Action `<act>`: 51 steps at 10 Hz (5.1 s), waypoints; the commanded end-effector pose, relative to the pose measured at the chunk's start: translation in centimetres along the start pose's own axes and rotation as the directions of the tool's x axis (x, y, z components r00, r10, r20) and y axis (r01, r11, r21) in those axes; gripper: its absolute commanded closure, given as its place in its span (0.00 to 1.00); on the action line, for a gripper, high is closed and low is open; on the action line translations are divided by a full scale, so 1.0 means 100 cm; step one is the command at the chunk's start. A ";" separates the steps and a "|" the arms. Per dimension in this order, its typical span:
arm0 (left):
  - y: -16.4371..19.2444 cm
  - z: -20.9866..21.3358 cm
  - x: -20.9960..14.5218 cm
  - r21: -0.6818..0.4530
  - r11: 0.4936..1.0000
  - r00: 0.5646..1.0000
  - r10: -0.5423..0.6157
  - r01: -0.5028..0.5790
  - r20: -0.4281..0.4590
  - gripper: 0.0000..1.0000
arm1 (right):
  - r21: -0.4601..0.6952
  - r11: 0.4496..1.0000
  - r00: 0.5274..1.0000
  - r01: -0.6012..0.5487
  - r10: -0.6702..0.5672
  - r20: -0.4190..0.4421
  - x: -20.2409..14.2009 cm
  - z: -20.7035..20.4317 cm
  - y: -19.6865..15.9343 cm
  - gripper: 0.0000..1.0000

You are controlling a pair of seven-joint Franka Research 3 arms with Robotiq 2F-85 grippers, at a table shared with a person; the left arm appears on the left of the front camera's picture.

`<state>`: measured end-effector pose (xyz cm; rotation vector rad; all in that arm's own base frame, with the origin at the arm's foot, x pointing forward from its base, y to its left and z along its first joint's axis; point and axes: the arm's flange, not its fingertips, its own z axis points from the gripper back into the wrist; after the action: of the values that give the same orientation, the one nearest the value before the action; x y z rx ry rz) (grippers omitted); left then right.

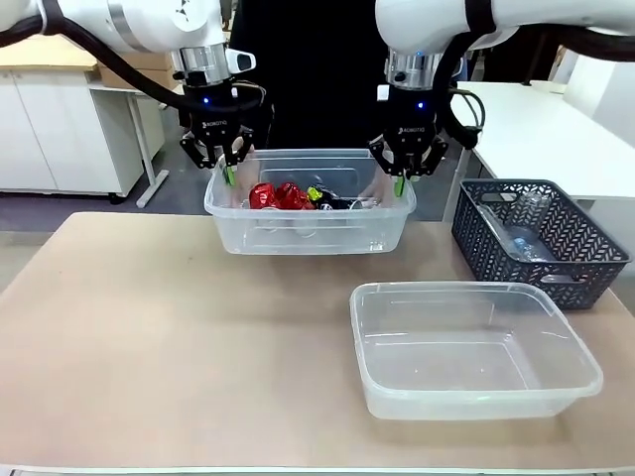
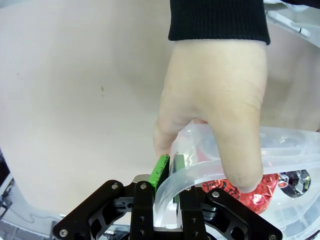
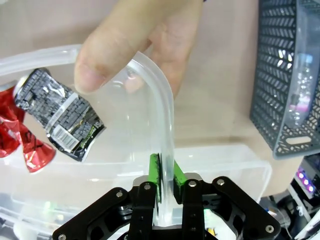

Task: Sort the waste into each basket.
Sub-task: Release the Organizing box you were holding, then pick up the Organizing box on the right side of the table and lift it.

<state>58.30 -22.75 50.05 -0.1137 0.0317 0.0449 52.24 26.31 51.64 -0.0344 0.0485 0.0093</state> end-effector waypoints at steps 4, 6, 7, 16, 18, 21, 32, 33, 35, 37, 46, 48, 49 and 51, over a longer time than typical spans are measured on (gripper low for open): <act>0.002 0.026 -0.027 0.033 0.999 0.993 -0.002 -0.002 0.117 0.00 | 0.174 0.984 0.986 0.044 -0.071 0.150 -0.035 0.036 -0.059 0.00; 0.014 0.035 -0.044 0.041 0.999 0.988 0.025 -0.032 0.152 0.04 | 0.232 0.972 0.979 0.046 -0.091 0.184 -0.050 0.048 -0.080 0.02; 0.022 0.037 -0.052 0.039 0.999 0.987 0.026 -0.032 0.161 0.00 | 0.289 0.957 0.979 0.021 -0.078 0.188 -0.058 0.049 -0.090 0.00; 0.022 0.041 -0.049 0.025 1.000 0.990 0.006 -0.010 0.143 0.00 | 0.271 0.962 0.987 0.024 -0.065 0.144 -0.059 0.041 -0.085 0.00; 0.022 0.041 -0.049 0.025 1.000 0.990 0.006 -0.010 0.143 0.00 | 0.271 0.962 0.987 0.024 -0.065 0.144 -0.059 0.041 -0.085 0.00; 0.021 0.039 -0.049 0.017 1.000 0.989 0.007 -0.010 0.146 0.00 | 0.265 0.964 0.988 0.019 -0.059 0.143 -0.059 0.040 -0.083 0.00; -0.123 0.065 -0.197 -0.318 0.891 0.932 -0.359 0.324 -0.057 0.00 | 0.083 0.996 0.991 0.024 -0.035 0.132 -0.267 0.109 -0.289 0.00; -0.123 0.065 -0.197 -0.318 0.891 0.932 -0.359 0.324 -0.057 0.00 | 0.083 0.996 0.991 0.024 -0.035 0.132 -0.267 0.109 -0.289 0.00; -0.140 0.026 -0.190 -0.316 0.930 0.966 -0.233 0.188 -0.110 0.00 | 0.103 0.994 0.991 -0.047 0.033 0.132 -0.261 0.068 -0.281 0.00; -0.166 -0.026 -0.236 -0.320 0.916 0.952 0.163 -0.244 -0.260 0.00 | 0.209 0.970 0.987 -0.124 0.141 -0.071 -0.247 -0.029 -0.268 0.00; -0.188 -0.094 -0.276 -0.108 0.948 0.937 0.269 -0.298 -0.224 0.00 | 0.118 0.984 0.982 0.137 -0.119 -0.150 -0.234 -0.132 -0.235 0.00; -0.195 -0.118 -0.280 -0.048 0.987 0.986 0.152 -0.155 -0.070 0.00 | 0.245 0.956 0.987 0.159 -0.147 -0.069 -0.228 -0.142 -0.224 0.00; -0.198 -0.126 -0.280 -0.027 0.988 0.988 0.154 -0.153 0.000 0.00 | 0.185 0.966 0.983 0.182 -0.183 -0.012 -0.228 -0.146 -0.220 0.00; -0.205 -0.144 -0.279 -0.074 0.993 0.995 0.096 -0.093 0.041 0.00 | 0.049 0.987 0.988 0.151 -0.151 -0.015 -0.224 -0.166 -0.216 0.00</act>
<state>31.18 -45.35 40.05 -0.1527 0.0435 0.1257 32.52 3.80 41.73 0.1105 0.0508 -0.1327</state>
